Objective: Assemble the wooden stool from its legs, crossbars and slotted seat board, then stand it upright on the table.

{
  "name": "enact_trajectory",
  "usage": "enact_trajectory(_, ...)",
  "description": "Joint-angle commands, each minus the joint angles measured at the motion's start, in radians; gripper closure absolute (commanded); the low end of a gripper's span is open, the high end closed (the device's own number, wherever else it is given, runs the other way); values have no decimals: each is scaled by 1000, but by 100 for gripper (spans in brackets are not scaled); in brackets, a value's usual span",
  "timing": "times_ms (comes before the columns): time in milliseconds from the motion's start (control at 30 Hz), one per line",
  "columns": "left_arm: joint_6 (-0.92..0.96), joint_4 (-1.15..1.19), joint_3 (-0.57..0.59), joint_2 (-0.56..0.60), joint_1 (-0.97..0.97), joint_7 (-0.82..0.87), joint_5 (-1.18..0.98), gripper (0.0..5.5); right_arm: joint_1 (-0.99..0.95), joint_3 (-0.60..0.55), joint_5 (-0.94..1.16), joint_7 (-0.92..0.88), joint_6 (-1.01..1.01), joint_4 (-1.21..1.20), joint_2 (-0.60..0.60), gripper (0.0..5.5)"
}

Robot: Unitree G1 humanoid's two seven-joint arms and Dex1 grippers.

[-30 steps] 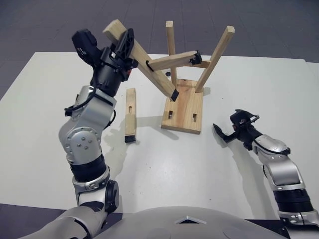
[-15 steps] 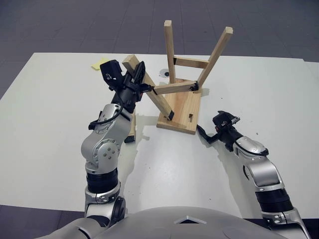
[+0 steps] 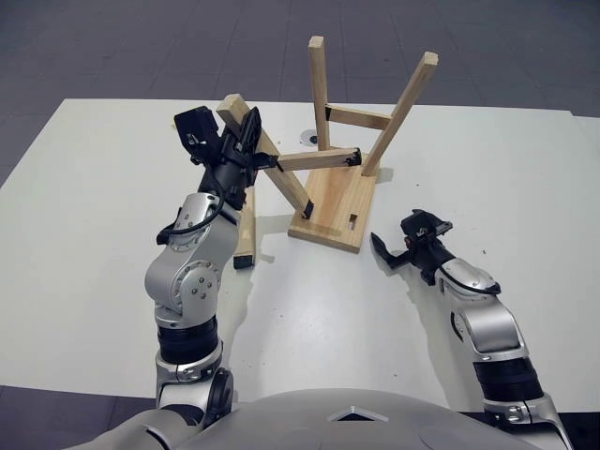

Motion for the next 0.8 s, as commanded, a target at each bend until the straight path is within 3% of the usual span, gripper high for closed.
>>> enact_trajectory(33, -7, 4, -19, 9, 15, -21, 46, 446, 6, -7, 2, -9, 5, -1, 18, 10)
enact_trajectory(400, -82, 119, -114, 5, 86, -80, 197, 446, -37, -18, -4, -17, 27, -31, 20, 10)
enact_trajectory(800, 89, 150, -238, 90, 177, -134, 269, 446, -125, 18, 9, -23, 70, -89, 64, 10)
